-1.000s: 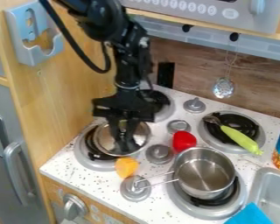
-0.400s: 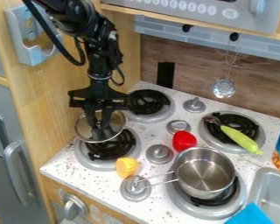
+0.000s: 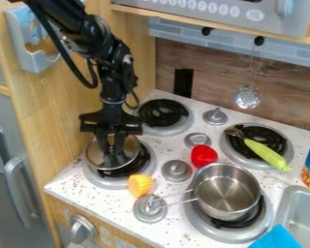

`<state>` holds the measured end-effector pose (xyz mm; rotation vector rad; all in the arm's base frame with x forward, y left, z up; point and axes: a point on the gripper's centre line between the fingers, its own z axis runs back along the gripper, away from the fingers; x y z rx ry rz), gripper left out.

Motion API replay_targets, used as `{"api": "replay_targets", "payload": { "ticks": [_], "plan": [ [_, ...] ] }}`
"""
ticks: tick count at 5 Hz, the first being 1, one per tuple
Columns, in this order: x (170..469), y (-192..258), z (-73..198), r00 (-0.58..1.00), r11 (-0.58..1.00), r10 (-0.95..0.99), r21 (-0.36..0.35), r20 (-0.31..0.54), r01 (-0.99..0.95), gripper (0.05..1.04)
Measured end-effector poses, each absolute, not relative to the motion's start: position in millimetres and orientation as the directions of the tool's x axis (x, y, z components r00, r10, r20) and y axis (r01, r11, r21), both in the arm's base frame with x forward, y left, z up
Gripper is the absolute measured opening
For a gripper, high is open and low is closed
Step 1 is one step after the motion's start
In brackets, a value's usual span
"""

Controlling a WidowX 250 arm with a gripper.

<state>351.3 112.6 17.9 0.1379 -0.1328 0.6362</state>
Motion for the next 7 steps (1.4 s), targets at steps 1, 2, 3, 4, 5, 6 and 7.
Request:
{"api": "replay_targets", "payload": {
  "ticks": [1, 2, 3, 4, 5, 6, 7],
  "plan": [
    [360.4, 111.0, 15.6, 0.795, 0.798, 0.567, 0.093, 0.218, -0.595, 0.319],
    [364.6, 108.8, 5.1, 0.793, 0.796, 0.553, 0.12, 0.254, -0.593, 0.359],
    [363.6, 106.7, 4.3, 0.785, 0.789, 0.568, 0.107, 0.247, -0.605, 0.695],
    [357.8, 100.0, 1.6, 0.799, 0.801, 0.573, 0.078, 0.183, -0.593, 0.956],
    [354.8, 88.8, 28.4, 0.825, 0.832, 0.543, 0.032, 0.157, -0.554, 1.01],
    [345.7, 60.8, 83.9, 0.842, 0.86, 0.504, -0.014, 0.191, -0.511, 1.007],
    [336.0, 24.9, 112.2, 0.89, 0.91, 0.412, -0.031, 0.195, -0.414, 1.007]
  ]
}}
